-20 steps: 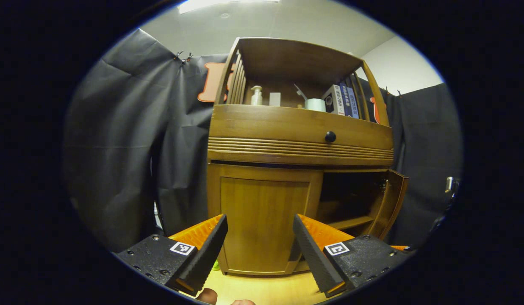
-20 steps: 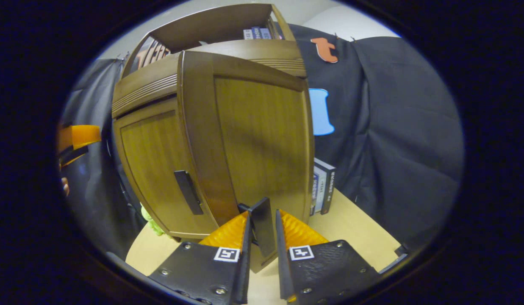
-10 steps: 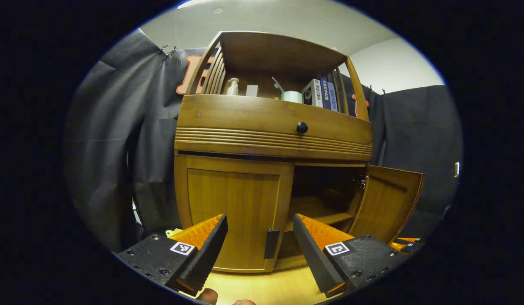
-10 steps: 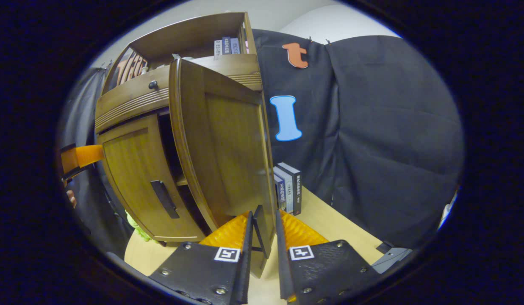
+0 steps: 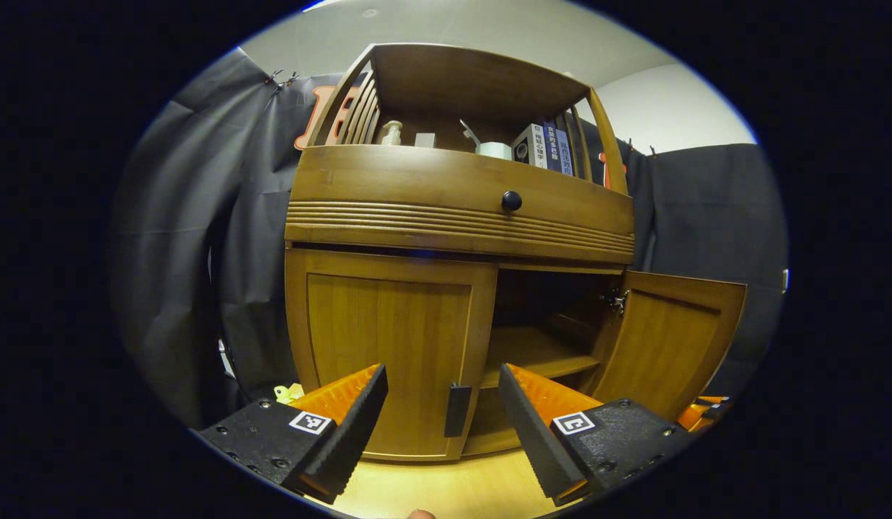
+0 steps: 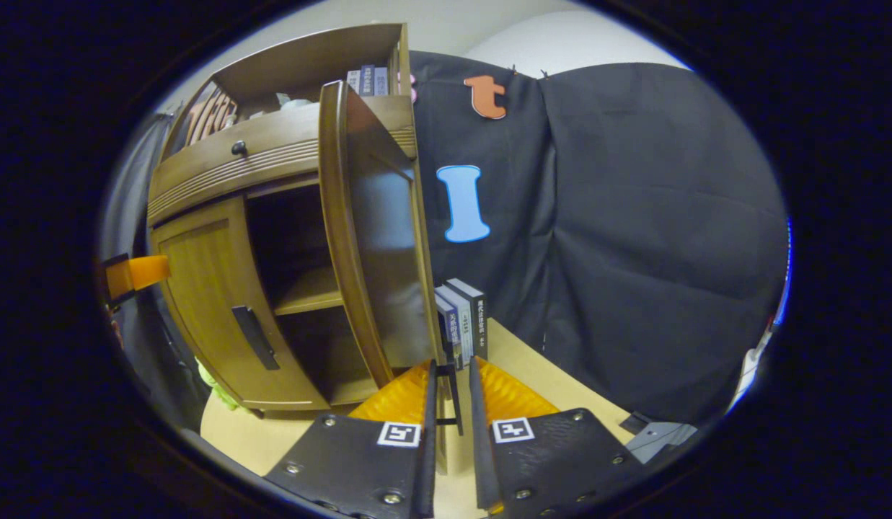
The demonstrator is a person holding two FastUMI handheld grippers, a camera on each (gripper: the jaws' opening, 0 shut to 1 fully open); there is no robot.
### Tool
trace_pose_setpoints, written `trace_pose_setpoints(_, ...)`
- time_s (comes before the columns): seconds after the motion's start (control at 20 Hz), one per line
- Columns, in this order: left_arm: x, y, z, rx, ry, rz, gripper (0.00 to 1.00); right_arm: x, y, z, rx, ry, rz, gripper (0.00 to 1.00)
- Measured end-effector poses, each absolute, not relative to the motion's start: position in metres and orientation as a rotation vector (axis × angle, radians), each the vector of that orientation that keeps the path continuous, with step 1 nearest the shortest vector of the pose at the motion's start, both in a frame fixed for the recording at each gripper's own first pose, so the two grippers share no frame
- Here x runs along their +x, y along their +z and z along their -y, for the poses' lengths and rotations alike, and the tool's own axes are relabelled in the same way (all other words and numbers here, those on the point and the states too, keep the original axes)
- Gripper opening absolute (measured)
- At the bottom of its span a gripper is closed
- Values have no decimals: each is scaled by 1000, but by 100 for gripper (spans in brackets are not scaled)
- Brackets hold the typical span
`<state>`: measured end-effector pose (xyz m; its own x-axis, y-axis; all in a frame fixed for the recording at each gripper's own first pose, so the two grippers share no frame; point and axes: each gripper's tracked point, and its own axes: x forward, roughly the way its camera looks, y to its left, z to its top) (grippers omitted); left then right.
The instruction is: Open the right door of the double-door shoe cabinet with the right hand, and open the left door with the left hand.
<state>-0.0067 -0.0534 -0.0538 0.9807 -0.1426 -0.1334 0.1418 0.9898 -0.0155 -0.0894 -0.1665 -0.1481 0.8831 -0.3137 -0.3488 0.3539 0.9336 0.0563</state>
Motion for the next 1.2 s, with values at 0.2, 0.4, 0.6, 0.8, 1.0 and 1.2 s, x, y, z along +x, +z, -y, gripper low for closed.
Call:
trace_pose_setpoints(0.2,-2,-64,52,-12,-138,-163,96,-91,-146,177,103,-365,-337,22)
trace_pose_setpoints(0.4,5,-71,52,-6,-137,-180,96,-92,-143,188,81,-387,-331,22)
trace_pose_setpoints(0.6,11,-80,59,1,-152,-202,96,-97,-138,209,68,-451,-317,22)
trace_pose_setpoints(0.8,20,-88,68,7,-166,-216,96,-107,-134,227,69,-495,-304,22)
trace_pose_setpoints(1.0,34,-104,77,37,-173,-243,96,-127,-121,245,86,-546,-273,22)
trace_pose_setpoints(1.2,56,-127,78,85,-150,-270,94,-143,-111,250,98,-575,-255,22)
